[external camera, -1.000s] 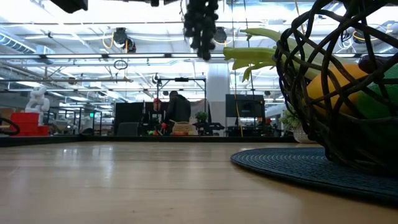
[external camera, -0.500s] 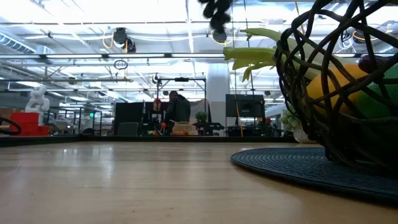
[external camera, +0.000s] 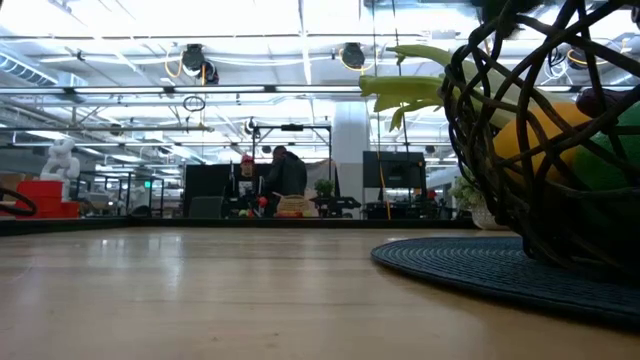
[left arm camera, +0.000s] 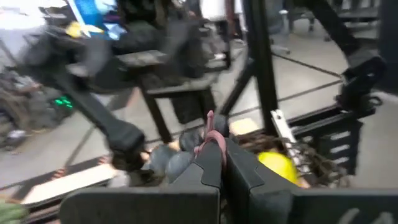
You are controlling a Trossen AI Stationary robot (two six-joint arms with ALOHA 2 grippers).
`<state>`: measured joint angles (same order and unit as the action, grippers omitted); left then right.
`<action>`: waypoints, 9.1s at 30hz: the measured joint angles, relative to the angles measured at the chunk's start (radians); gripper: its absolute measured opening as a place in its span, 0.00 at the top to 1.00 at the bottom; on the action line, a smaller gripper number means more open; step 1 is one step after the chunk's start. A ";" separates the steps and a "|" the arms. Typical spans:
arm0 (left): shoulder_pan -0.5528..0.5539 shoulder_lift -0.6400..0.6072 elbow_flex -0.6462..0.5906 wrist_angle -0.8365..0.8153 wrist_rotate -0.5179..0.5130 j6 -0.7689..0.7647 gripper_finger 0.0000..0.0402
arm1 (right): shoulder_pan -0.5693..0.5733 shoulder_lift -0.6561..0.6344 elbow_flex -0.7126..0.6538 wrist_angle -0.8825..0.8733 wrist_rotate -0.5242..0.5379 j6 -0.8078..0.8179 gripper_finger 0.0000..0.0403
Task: Build produce basket
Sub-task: Put the grapes into the wire basket, then return to Home Position
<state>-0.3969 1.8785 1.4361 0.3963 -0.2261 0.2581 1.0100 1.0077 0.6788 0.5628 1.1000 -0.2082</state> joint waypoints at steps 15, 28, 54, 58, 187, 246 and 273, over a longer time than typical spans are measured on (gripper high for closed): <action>0.022 0.348 0.345 -0.030 0.117 -0.120 0.99 | 0.076 0.000 0.000 0.152 0.087 -0.188 0.54; 0.093 0.393 0.356 -0.074 0.146 -0.257 0.99 | 0.105 0.000 0.000 0.167 0.131 -0.223 0.59; 0.146 0.266 0.354 -0.386 0.094 -0.395 0.42 | 0.105 0.001 0.000 0.121 0.130 -0.189 0.59; 0.128 0.158 0.356 -0.537 -0.011 -0.354 0.42 | 0.105 0.001 0.000 0.082 0.129 -0.151 0.59; 0.165 -1.299 -1.182 -0.260 -0.216 -0.235 0.97 | -0.995 -0.988 -0.624 -0.551 -1.105 0.136 1.00; 0.225 -1.832 -1.404 -0.348 -0.096 -0.087 0.98 | -0.995 -0.988 -0.625 -0.531 -1.102 0.137 1.00; 0.355 -1.867 -1.425 -0.363 0.088 -0.034 0.99 | -0.995 -0.988 -0.625 -0.530 -1.101 0.137 1.00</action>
<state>-0.0420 0.0120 0.0109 0.0329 -0.1385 0.2240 0.0147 0.0200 0.0540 0.0330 -0.0013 -0.0715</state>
